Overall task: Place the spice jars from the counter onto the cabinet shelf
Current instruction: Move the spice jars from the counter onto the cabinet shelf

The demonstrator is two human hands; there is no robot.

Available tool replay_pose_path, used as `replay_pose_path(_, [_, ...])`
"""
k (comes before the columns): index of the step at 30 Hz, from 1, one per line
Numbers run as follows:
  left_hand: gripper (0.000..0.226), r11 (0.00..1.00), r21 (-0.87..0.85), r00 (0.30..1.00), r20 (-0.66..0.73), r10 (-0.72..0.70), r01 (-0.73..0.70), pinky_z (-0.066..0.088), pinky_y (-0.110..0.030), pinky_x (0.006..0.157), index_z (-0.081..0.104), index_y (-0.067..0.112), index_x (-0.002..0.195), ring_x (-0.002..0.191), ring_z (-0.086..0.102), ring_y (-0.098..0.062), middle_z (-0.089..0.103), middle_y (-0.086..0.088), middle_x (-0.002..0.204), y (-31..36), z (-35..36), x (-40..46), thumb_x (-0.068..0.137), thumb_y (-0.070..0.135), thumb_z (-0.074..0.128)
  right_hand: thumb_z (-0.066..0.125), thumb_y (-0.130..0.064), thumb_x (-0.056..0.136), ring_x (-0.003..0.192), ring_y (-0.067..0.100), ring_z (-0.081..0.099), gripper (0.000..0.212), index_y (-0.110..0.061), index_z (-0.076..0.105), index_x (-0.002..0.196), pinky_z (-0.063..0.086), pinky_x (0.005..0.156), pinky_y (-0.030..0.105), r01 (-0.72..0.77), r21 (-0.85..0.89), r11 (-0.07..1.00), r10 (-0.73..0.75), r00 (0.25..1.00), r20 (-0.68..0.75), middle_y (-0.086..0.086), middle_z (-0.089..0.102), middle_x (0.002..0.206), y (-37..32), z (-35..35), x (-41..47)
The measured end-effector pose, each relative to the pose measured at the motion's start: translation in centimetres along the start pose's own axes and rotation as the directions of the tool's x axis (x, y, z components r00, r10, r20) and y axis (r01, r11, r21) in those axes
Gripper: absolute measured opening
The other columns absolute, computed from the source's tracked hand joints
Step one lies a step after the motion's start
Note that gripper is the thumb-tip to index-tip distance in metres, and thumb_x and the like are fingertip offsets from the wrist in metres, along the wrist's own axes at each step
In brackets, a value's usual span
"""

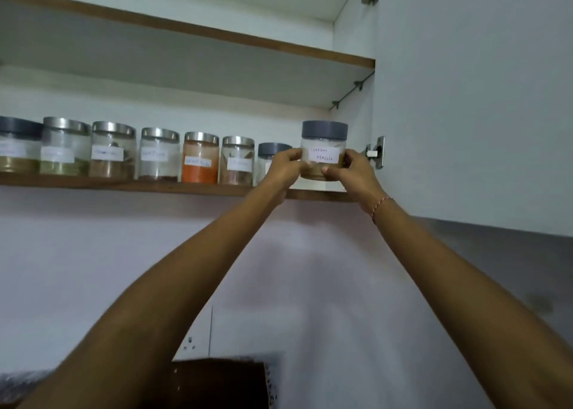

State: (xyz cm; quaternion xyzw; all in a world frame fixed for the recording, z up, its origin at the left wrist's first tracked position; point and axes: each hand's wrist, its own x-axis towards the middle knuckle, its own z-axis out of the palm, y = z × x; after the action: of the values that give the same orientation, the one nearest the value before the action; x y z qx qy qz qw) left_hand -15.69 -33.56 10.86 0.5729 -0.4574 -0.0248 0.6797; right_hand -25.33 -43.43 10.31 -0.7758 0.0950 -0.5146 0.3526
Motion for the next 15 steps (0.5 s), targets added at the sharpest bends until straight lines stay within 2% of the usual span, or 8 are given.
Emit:
replay_pose_path(1, [0.035,0.999,0.022,0.999,0.027,-0.034,0.034,0.05,-0.031,0.093,0.054,-0.001,0.122,0.11,0.058,-0.027,0.063,-0.013,0.117,0.0,0.3,1.4,0.087,-0.004,0.051,0.068,-0.006,0.078,0.11,0.027,0.059,0.049,-0.002,0.051,0.124,0.049,0.097,0.04,-0.019,-0.005,1.0,0.019,1.0,0.008,0.014,0.061,0.121,0.6,0.1,1.4])
replay_pose_path(4, [0.029,0.986,0.105,0.99,0.049,-0.132,0.127,0.047,-0.017,0.058,0.053,-0.001,0.114,0.088,0.053,-0.024,0.056,-0.008,0.093,0.0,1.1,4.3,0.087,-0.006,0.044,0.068,0.001,0.076,0.11,0.03,0.059,0.054,-0.001,0.048,0.126,0.049,0.096,0.043,-0.075,0.015,0.997,0.074,0.996,0.049,0.017,0.061,0.121,2.6,1.0,4.7])
replay_pose_path(5, [0.027,0.981,0.109,0.985,0.05,-0.167,0.161,0.048,-0.017,0.059,0.051,0.001,0.111,0.085,0.053,-0.022,0.054,-0.008,0.094,-0.1,1.2,5.1,0.087,-0.006,0.043,0.068,0.003,0.076,0.11,0.03,0.059,0.056,-0.004,0.045,0.127,0.05,0.094,0.042,-0.085,0.009,0.996,0.084,0.994,0.076,0.017,0.06,0.12,3.3,1.4,5.6])
replay_pose_path(7, [0.021,0.965,0.124,0.97,0.044,-0.238,0.231,0.05,-0.026,0.078,0.046,0.005,0.102,0.089,0.053,-0.021,0.052,-0.01,0.097,-0.7,1.2,6.2,0.086,-0.008,0.042,0.067,0.002,0.075,0.108,0.031,0.059,0.06,-0.009,0.043,0.129,0.052,0.088,0.039,-0.106,-0.023,0.994,0.109,0.986,0.126,0.017,0.06,0.12,4.5,2.0,6.9])
replay_pose_path(8, [0.018,0.955,0.137,0.962,0.043,-0.269,0.262,0.048,-0.026,0.078,0.045,0.006,0.097,0.087,0.052,-0.02,0.051,-0.01,0.094,-1.0,1.2,6.6,0.086,-0.008,0.042,0.067,0.001,0.075,0.108,0.031,0.059,0.061,-0.01,0.042,0.13,0.051,0.088,0.04,-0.115,-0.045,0.992,0.12,0.983,0.139,0.017,0.06,0.12,5.0,2.1,7.5])
replay_pose_path(11, [0.022,0.933,0.163,0.943,0.032,-0.331,0.322,0.042,-0.022,0.064,0.044,0.011,0.078,0.073,0.047,-0.015,0.046,-0.005,0.081,-2.0,1.0,7.2,0.084,-0.01,0.041,0.069,0.0,0.074,0.111,0.03,0.057,0.065,-0.011,0.041,0.132,0.049,0.095,0.044,-0.123,-0.101,0.987,0.139,0.976,0.166,0.015,0.059,0.122,6.1,2.5,8.7])
replay_pose_path(13, [0.022,0.929,0.159,0.94,0.026,-0.341,0.333,0.044,-0.025,0.068,0.043,0.01,0.077,0.082,0.05,-0.019,0.048,-0.008,0.089,-2.6,0.8,7.9,0.082,-0.011,0.04,0.069,0.0,0.075,0.114,0.031,0.054,0.067,-0.01,0.039,0.134,0.047,0.097,0.045,-0.126,-0.121,0.985,0.148,0.971,0.189,0.016,0.056,0.126,6.6,2.8,9.3])
replay_pose_path(15, [0.021,0.929,0.16,0.94,0.024,-0.34,0.332,0.046,-0.029,0.076,0.044,0.007,0.086,0.096,0.05,-0.024,0.048,-0.011,0.101,-3.0,0.7,8.6,0.08,-0.012,0.039,0.067,0.001,0.076,0.117,0.031,0.052,0.067,-0.009,0.037,0.135,0.045,0.099,0.046,-0.119,-0.14,0.983,0.147,0.967,0.209,0.016,0.054,0.128,6.9,3.1,9.8])
